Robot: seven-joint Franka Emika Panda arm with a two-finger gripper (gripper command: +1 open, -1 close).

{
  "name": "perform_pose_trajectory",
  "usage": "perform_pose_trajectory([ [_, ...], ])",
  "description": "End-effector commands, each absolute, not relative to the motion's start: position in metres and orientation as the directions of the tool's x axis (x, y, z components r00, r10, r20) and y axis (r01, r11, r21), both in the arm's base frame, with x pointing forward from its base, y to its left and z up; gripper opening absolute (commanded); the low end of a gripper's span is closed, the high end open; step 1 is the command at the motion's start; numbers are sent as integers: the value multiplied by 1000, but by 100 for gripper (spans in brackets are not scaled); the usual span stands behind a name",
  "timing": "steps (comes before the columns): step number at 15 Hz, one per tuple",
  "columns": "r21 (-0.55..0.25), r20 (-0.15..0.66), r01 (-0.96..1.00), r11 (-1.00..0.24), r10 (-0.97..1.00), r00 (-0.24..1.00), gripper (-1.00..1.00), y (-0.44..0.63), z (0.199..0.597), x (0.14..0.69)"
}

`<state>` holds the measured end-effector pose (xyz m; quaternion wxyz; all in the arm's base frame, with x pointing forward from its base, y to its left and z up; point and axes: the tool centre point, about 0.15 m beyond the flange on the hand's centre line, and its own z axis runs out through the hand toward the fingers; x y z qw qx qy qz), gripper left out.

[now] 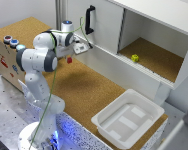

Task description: Place the pink block on top of the drawer

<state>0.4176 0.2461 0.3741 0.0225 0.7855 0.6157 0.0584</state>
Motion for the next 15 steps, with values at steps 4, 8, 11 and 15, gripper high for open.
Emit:
perform_pose_trajectory([
  [4,4,-33,982,-188,982,188,-100,365,451,440],
  [8,-32,-43,990,-139,990,138,-100,414,462,444],
  [11,-37,-44,995,-97,994,95,-100,445,463,437],
  [15,-60,-43,995,-79,996,76,-100,467,453,421],
])
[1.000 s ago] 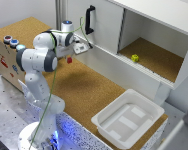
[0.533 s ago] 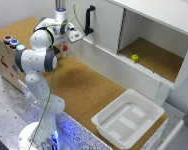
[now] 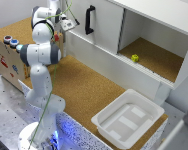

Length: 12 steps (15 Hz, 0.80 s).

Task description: Place the pink block on top of the drawer

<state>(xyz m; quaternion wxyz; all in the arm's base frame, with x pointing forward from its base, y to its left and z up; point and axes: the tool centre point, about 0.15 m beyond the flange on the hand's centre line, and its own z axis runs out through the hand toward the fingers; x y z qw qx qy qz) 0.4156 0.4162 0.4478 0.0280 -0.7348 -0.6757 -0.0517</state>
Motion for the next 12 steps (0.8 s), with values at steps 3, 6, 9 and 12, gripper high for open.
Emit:
perform_pose_trajectory([
  [3,-41,-30,994,-101,995,100,-100,481,452,420],
  [6,-16,-40,993,-119,992,118,100,487,450,422],
  [9,13,-45,991,-133,990,133,100,483,453,427],
  [12,54,11,984,-168,986,167,100,479,478,433],
])
